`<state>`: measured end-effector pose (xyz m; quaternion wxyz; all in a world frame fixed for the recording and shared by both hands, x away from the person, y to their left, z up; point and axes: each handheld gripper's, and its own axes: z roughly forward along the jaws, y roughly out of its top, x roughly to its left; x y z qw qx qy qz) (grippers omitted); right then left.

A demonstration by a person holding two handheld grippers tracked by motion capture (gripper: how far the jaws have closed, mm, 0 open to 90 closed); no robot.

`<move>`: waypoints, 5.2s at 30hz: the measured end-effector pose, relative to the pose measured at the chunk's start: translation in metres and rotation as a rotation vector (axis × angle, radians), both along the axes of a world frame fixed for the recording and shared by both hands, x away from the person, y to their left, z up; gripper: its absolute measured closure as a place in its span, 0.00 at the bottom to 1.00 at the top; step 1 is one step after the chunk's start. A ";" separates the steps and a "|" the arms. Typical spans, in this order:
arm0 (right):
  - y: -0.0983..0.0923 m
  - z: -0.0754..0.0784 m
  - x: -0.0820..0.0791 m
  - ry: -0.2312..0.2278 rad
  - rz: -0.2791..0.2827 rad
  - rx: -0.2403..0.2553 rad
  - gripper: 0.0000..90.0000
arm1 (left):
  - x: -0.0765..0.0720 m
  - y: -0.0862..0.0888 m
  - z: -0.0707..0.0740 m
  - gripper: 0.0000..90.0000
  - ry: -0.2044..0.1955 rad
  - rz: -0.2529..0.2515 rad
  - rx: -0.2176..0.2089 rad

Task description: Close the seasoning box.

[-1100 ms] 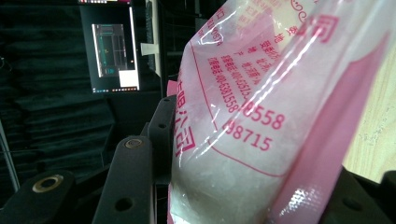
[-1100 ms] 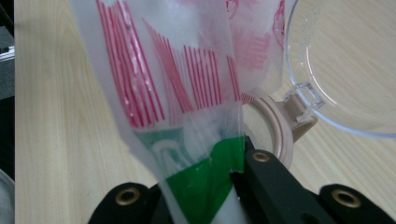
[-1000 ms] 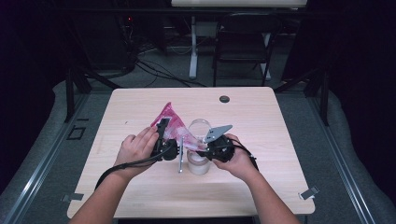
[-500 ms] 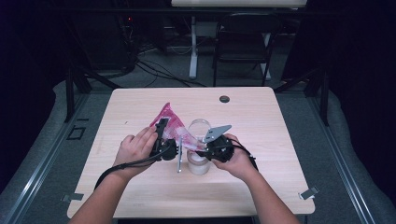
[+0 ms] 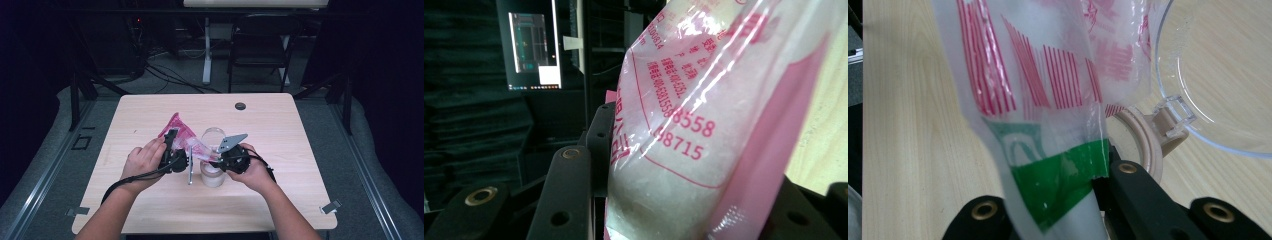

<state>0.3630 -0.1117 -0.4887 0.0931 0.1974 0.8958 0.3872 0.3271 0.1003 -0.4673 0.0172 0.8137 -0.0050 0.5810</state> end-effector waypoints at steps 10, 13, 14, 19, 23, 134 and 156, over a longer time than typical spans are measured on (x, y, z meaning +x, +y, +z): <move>0.001 0.000 0.000 -0.005 0.005 -0.008 1.00 | -0.002 0.007 -0.009 0.71 0.037 0.024 -0.063; 0.001 0.000 0.000 -0.007 0.000 -0.005 1.00 | -0.003 0.009 -0.013 0.71 0.044 0.030 -0.079; 0.001 0.000 0.000 -0.007 -0.001 -0.005 1.00 | -0.003 0.010 -0.015 0.71 0.046 0.025 -0.091; 0.002 0.001 -0.001 -0.011 0.002 -0.001 1.00 | -0.004 0.015 -0.019 0.72 0.072 0.042 -0.127; 0.003 0.001 -0.002 -0.013 0.001 0.005 1.00 | -0.005 0.018 -0.022 0.73 0.088 0.047 -0.155; 0.010 0.022 0.010 -0.107 -0.090 0.176 0.54 | 0.008 0.183 -0.061 0.82 0.326 0.466 -1.115; 0.012 0.024 0.012 -0.096 -0.086 0.191 0.56 | 0.011 0.210 -0.080 0.79 0.382 0.594 -1.269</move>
